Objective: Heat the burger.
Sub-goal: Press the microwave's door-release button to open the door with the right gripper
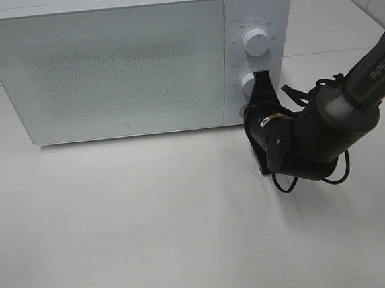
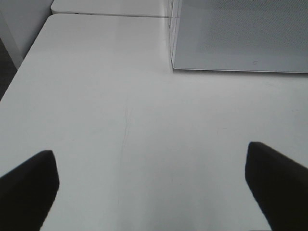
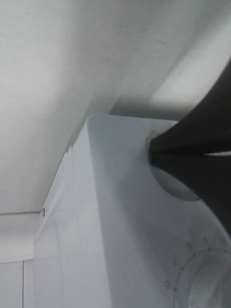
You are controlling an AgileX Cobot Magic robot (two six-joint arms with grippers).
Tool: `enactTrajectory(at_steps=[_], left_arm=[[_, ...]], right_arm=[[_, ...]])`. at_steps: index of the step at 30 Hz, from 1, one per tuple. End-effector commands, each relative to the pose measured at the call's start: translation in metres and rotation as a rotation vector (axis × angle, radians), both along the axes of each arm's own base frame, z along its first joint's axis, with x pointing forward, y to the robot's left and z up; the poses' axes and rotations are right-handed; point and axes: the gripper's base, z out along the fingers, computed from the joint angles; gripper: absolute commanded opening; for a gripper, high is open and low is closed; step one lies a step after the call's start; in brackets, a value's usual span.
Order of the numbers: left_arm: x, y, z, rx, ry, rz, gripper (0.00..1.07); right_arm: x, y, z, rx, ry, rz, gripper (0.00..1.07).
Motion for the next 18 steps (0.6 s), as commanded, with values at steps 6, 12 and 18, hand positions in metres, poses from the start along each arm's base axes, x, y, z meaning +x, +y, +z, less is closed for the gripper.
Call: enactTrajectory(at_steps=[6, 12, 18], left_arm=[[-0.003, 0.0, 0.001, 0.001, -0.023, 0.002, 0.98], [-0.003, 0.0, 0.001, 0.001, -0.023, 0.002, 0.98], [-0.003, 0.0, 0.001, 0.001, -0.023, 0.002, 0.98]], right_arm=[[0.021, 0.0, 0.026, -0.019, -0.184, -0.043, 0.0], [0.033, 0.004, 0.048, -0.006, -0.346, -0.082, 0.0], [0.045, 0.009, 0.07, 0.002, -0.476, -0.112, 0.0]])
